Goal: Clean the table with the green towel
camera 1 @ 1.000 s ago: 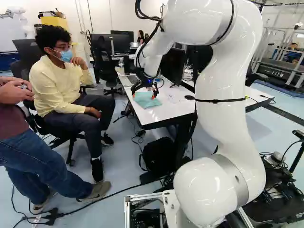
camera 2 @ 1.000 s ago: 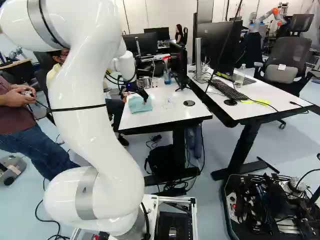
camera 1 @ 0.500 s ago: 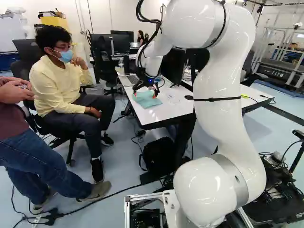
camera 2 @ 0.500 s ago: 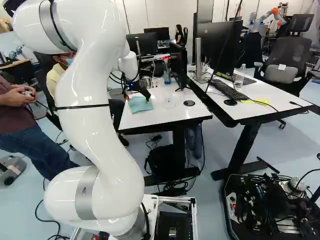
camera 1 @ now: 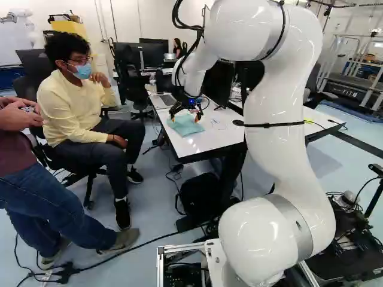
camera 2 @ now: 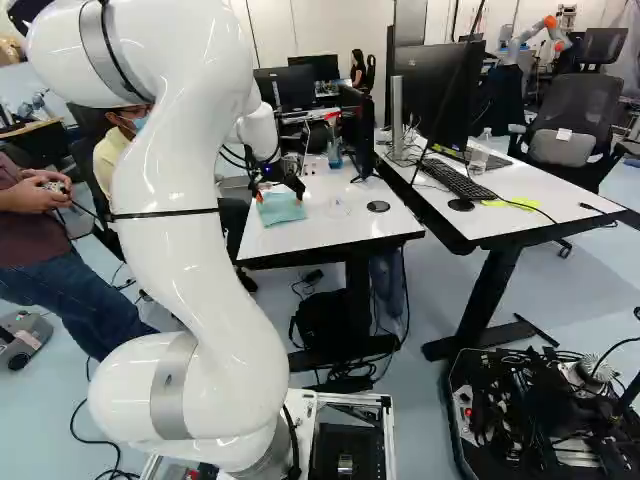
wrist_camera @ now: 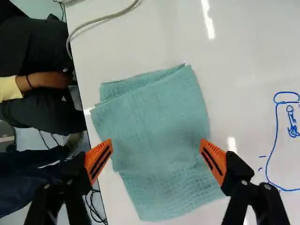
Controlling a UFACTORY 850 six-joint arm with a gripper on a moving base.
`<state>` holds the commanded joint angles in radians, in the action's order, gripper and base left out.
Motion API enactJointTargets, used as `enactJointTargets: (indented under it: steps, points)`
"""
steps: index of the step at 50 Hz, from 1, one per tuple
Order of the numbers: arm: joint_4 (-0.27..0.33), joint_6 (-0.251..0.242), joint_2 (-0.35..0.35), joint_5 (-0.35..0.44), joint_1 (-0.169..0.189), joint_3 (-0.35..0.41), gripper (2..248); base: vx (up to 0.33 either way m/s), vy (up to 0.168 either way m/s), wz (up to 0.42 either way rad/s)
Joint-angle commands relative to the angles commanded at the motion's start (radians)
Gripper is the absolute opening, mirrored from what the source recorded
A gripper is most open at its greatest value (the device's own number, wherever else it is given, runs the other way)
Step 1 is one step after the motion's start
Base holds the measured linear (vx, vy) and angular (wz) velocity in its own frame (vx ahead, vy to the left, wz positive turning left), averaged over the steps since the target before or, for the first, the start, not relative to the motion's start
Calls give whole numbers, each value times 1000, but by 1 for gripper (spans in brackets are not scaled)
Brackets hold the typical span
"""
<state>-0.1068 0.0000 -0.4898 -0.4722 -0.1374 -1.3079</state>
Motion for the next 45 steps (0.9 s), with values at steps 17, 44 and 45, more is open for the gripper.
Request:
enactJointTargets:
  steps: [17, 44, 45]
  points:
    - [167, 0, 23, -52, -14, 31, 247, 0, 0, 0]
    - [299, 0, 4, -148, -89, 4, 247, 0, 0, 0]
    - [299, 0, 0, -148, -90, -1, 247, 0, 0, 0]
